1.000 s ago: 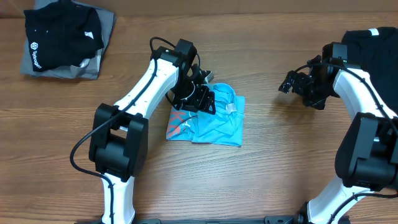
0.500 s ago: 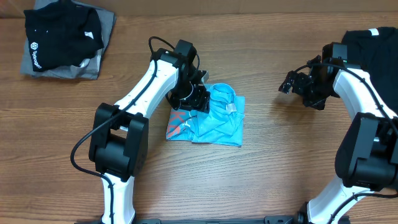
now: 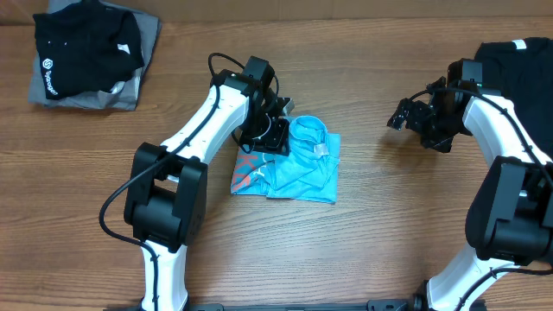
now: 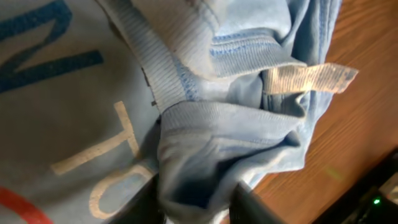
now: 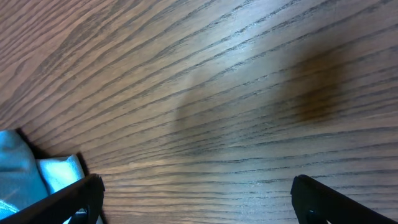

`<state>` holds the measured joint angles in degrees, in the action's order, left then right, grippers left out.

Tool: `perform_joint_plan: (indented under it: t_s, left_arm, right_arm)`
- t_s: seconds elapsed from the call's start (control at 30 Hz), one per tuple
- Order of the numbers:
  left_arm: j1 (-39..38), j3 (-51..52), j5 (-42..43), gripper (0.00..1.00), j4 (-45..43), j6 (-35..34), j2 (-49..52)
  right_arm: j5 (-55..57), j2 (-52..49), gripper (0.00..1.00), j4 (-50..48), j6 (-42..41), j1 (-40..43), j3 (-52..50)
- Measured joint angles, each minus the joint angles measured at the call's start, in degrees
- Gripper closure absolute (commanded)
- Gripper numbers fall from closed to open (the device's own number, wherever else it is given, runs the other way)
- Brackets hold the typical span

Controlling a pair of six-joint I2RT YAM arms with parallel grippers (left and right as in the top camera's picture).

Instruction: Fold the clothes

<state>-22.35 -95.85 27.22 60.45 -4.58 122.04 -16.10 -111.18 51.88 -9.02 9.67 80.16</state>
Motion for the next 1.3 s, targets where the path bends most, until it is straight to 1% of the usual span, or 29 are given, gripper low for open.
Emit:
perform_joint_plan:
  t_s: [0.17, 0.33, 0.5, 0.53, 0.57, 0.63, 0.67, 0.77, 0.93, 1.03, 1.07, 1.1, 1.17, 1.3]
  left_arm:
    - [-1.5, 0.0, 1.7, 0.96, 0.0, 0.8, 0.0]
    - [-4.1, 0.0, 6.3, 0.96, 0.6, 4.3, 0.0]
    - [-7.9, 0.0, 8.1, 0.95, 2.1, 6.3, 0.0]
    - [-8.5, 0.0, 8.3, 0.92, 2.4, 6.5, 0.0]
    - [-9.1, 0.0, 8.5, 0.84, 2.6, 6.8, 0.0]
    - [-9.8, 0.0, 8.8, 0.55, 2.6, 8.2, 0.0]
    - [-10.0, 0.0, 9.0, 0.49, 2.6, 8.3, 0.0]
    - [-10.1, 0.0, 9.3, 0.41, 2.8, 9.6, 0.0]
    - [-10.1, -2.7, 10.8, 0.34, 5.0, 13.2, 0.1]
    - [-10.1, -7.2, 8.9, 0.31, 6.4, 13.8, 0.1]
    - [-9.9, -9.2, 7.3, 0.29, 6.8, 13.5, 0.1]
    - [-9.6, -10.8, 5.5, 0.24, 6.9, 13.0, 0.1]
    - [-8.6, -13.7, 2.1, 0.19, 6.6, 10.9, 0.1]
    - [-4.3, -15.6, -2.2, 0.2, 4.8, 5.6, 0.1]
  right_arm:
    - [0.0, 0.0, 0.0, 0.0, 0.0, 0.0, 0.0]
    - [0.0, 0.0, 0.0, 0.0, 0.0, 0.0, 0.0]
    - [0.0, 0.0, 0.0, 0.0, 0.0, 0.0, 0.0]
    - [0.0, 0.0, 0.0, 0.0, 0.0, 0.0, 0.0]
    - [0.0, 0.0, 0.0, 0.0, 0.0, 0.0, 0.0]
    - [0.0, 0.0, 0.0, 0.0, 0.0, 0.0, 0.0]
    - [0.0, 0.0, 0.0, 0.0, 0.0, 0.0, 0.0]
    - [0.0, 0.0, 0.0, 0.0, 0.0, 0.0, 0.0]
    - [0.0, 0.0, 0.0, -0.2, 0.0, 0.0, 0.0]
    - [0.0, 0.0, 0.0, -0.1, 0.0, 0.0, 0.0]
    - [0.0, 0.0, 0.0, 0.0, 0.0, 0.0, 0.0]
    - [0.0, 0.0, 0.0, 0.0, 0.0, 0.0, 0.0]
    - [0.0, 0.0, 0.0, 0.0, 0.0, 0.0, 0.0]
    - [0.0, 0.0, 0.0, -0.1, 0.0, 0.0, 0.0]
